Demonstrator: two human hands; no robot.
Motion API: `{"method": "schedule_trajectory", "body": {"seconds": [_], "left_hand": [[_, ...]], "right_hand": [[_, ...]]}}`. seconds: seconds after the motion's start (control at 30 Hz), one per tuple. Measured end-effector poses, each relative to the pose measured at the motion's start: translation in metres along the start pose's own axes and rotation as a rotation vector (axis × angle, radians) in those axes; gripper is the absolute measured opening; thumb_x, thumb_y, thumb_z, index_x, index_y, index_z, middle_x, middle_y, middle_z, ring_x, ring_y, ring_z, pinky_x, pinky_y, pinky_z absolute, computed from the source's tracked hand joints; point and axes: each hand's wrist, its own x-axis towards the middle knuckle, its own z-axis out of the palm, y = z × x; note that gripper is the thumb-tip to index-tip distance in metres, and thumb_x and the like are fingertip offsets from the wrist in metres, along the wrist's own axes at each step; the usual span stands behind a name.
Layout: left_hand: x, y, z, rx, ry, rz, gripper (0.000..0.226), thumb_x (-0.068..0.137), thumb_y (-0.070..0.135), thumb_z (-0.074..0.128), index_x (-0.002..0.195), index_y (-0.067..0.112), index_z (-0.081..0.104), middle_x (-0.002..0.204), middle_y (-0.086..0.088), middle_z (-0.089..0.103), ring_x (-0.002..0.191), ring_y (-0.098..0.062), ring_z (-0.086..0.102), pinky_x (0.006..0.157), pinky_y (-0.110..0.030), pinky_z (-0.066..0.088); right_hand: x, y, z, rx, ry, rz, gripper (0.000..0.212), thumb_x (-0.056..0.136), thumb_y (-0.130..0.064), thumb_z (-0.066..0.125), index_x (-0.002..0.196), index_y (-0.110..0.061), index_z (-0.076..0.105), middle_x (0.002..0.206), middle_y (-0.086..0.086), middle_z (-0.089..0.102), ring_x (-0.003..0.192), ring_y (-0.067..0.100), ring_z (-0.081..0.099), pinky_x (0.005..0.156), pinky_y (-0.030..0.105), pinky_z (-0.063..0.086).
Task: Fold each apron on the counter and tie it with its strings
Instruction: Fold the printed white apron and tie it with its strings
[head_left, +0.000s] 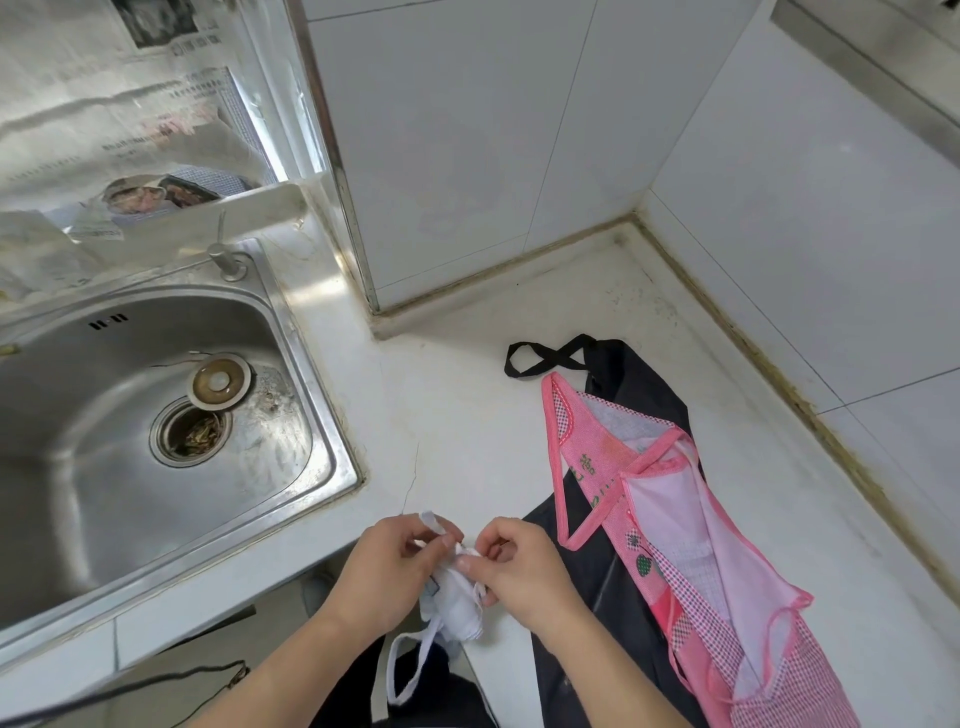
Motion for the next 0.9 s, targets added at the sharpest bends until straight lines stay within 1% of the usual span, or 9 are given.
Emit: {"method": "schedule_trajectory", "body": {"seconds": [0.07, 0.17, 0.23, 0.37, 0.47, 0.6, 0.67, 0.77, 0.9], "left_hand": [[0.000, 0.001, 0.001, -0.008, -0.003, 0.001, 0.017, 0.101, 0.021, 0.065, 0.092, 0.029, 0.079, 0.088, 0.008, 0.078, 0.084, -0.013, 0.073, 0.083, -0.038, 0.059], [0.002, -0.001, 0.001, -0.042, -0.002, -0.018, 0.017, 0.101, 0.020, 0.065, 0.093, 0.023, 0.079, 0.091, 0.005, 0.079, 0.087, -0.013, 0.074, 0.087, -0.039, 0.059], [0.003, -0.003, 0.002, -0.080, 0.024, -0.060, 0.017, 0.100, 0.019, 0.066, 0.091, 0.021, 0.080, 0.091, 0.005, 0.080, 0.089, -0.012, 0.075, 0.091, -0.039, 0.059], [0.002, -0.006, 0.009, -0.126, 0.133, -0.157, 0.020, 0.098, 0.017, 0.070, 0.080, 0.018, 0.080, 0.082, 0.000, 0.079, 0.083, -0.018, 0.075, 0.087, -0.044, 0.059], [0.004, -0.008, 0.006, -0.130, 0.250, -0.222, 0.023, 0.098, 0.019, 0.069, 0.078, 0.017, 0.080, 0.078, -0.002, 0.078, 0.081, -0.023, 0.075, 0.084, -0.046, 0.059], [0.005, -0.006, 0.005, -0.025, 0.278, -0.230, 0.028, 0.098, 0.024, 0.068, 0.073, 0.016, 0.075, 0.070, -0.001, 0.076, 0.070, -0.023, 0.074, 0.080, -0.050, 0.061], [0.007, -0.006, 0.008, -0.043, 0.316, -0.234, 0.028, 0.099, 0.020, 0.066, 0.073, 0.013, 0.075, 0.068, 0.000, 0.076, 0.065, -0.017, 0.074, 0.074, -0.044, 0.061], [0.008, 0.000, 0.008, -0.159, 0.366, -0.288, 0.028, 0.099, 0.011, 0.065, 0.074, 0.004, 0.075, 0.068, -0.003, 0.077, 0.059, -0.015, 0.075, 0.059, -0.024, 0.055], [0.010, -0.003, 0.006, -0.229, 0.344, -0.317, 0.029, 0.098, 0.008, 0.066, 0.072, -0.002, 0.073, 0.068, -0.010, 0.077, 0.062, -0.029, 0.077, 0.061, -0.027, 0.054]], "right_hand": [[-0.001, -0.001, -0.005, 0.085, -0.083, 0.042, 0.027, 0.079, -0.015, 0.087, 0.081, -0.001, 0.065, 0.063, 0.004, 0.060, 0.058, 0.018, 0.060, 0.060, 0.037, 0.058], [-0.001, -0.001, -0.013, 0.151, -0.123, 0.051, 0.015, 0.087, -0.013, 0.080, 0.077, -0.010, 0.069, 0.067, 0.002, 0.062, 0.063, 0.017, 0.061, 0.062, 0.037, 0.058], [-0.001, 0.000, -0.015, 0.154, -0.129, 0.065, 0.021, 0.092, -0.015, 0.073, 0.072, -0.016, 0.069, 0.071, 0.003, 0.063, 0.063, 0.018, 0.058, 0.060, 0.033, 0.052], [-0.004, -0.001, -0.013, -0.015, -0.056, 0.006, 0.023, 0.087, -0.022, 0.067, 0.067, -0.012, 0.061, 0.063, -0.002, 0.058, 0.063, 0.014, 0.052, 0.064, 0.030, 0.043], [-0.010, 0.001, -0.017, -0.182, 0.072, -0.052, 0.025, 0.087, -0.017, 0.069, 0.068, -0.009, 0.057, 0.058, -0.010, 0.051, 0.058, 0.005, 0.044, 0.062, 0.029, 0.037], [-0.023, 0.005, -0.021, -0.331, 0.161, -0.181, 0.030, 0.090, -0.017, 0.068, 0.066, -0.019, 0.050, 0.069, -0.009, 0.052, 0.067, 0.010, 0.048, 0.062, 0.023, 0.036], [-0.026, 0.005, -0.023, -0.377, 0.203, -0.229, 0.029, 0.090, -0.016, 0.067, 0.067, -0.019, 0.051, 0.074, -0.005, 0.052, 0.072, 0.014, 0.051, 0.065, 0.025, 0.039], [-0.029, 0.006, -0.028, -0.420, 0.248, -0.239, 0.032, 0.090, -0.014, 0.065, 0.065, -0.022, 0.048, 0.076, -0.005, 0.051, 0.074, 0.014, 0.051, 0.069, 0.031, 0.042], [-0.032, 0.009, -0.030, -0.448, 0.308, -0.202, 0.037, 0.091, -0.017, 0.066, 0.064, -0.029, 0.043, 0.078, -0.008, 0.052, 0.074, 0.012, 0.052, 0.070, 0.036, 0.046]]}}
